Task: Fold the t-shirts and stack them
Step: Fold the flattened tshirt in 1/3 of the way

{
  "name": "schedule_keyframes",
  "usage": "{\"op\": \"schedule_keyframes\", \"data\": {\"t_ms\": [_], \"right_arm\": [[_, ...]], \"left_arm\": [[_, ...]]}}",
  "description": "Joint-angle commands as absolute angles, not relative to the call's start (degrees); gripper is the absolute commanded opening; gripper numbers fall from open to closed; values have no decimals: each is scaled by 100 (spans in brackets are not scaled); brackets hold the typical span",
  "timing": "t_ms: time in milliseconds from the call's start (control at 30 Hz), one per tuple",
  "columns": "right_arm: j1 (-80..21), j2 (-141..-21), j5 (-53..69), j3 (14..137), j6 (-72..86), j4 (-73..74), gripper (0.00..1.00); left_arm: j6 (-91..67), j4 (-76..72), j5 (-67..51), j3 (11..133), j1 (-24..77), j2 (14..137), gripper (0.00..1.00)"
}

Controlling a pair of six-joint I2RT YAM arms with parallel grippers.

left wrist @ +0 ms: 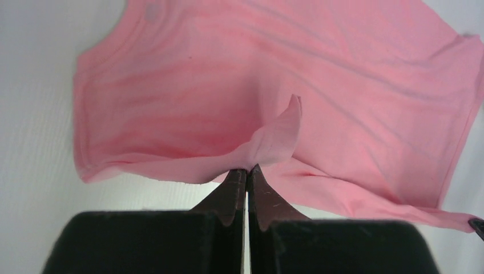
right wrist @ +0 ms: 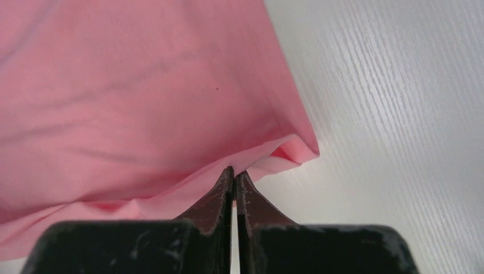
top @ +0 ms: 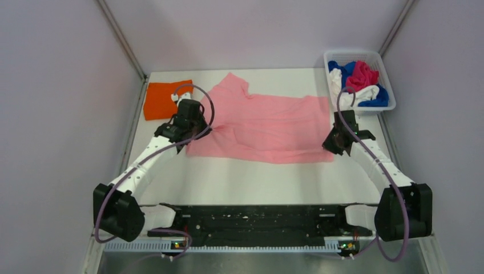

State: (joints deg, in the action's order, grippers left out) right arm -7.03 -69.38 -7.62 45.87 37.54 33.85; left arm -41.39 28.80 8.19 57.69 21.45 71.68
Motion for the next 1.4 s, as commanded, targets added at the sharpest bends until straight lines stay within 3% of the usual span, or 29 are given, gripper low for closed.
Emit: {"op": "schedule_keyframes", "data": {"t_ms": [0,367,667,700,733,833,867,900,933,1100,1233,1367], "right_arm": [[-476,-7142,-863,4952,3682,3159,0],[-360,-7547,-995,5189,3656,2627,0],[-302,-8346,-1102,5584,3580,2196,0],[-292,-8465,-1179,5692,3593,2243,5],[-295,-8586,-1276,5798,3607,2325,23],[-290,-8835,-1532,6153,3638,2602,58],[-290,-8837,-1578,6218,3634,2677,73],[-292,-8802,-1577,6253,3632,2697,78],[-305,-8712,-1494,6230,3613,2666,87],[-906,-8072,-1203,5610,3423,1895,98],[-1543,-8030,-519,5015,3393,1101,99],[-1877,-8562,-138,4686,3626,481,99]], "left_arm": [[-3837,2520,1086,6110,1862,7243,0],[-3157,2346,1079,6826,1551,7986,0],[-2949,2308,817,7713,1334,9367,0],[-2979,2436,896,7912,1283,9570,2],[-3003,2640,937,8140,1224,9804,8],[-3120,3494,1211,9125,1020,10397,61],[-3145,3701,1333,9362,979,10538,90],[-3147,3837,1385,9507,954,10560,96],[-3129,3884,1329,9565,942,10523,98],[-3181,3049,-867,8702,957,10149,99],[-3623,1852,-2353,7422,1046,10065,99],[-3789,1734,-2377,6834,1090,10424,99]]}}
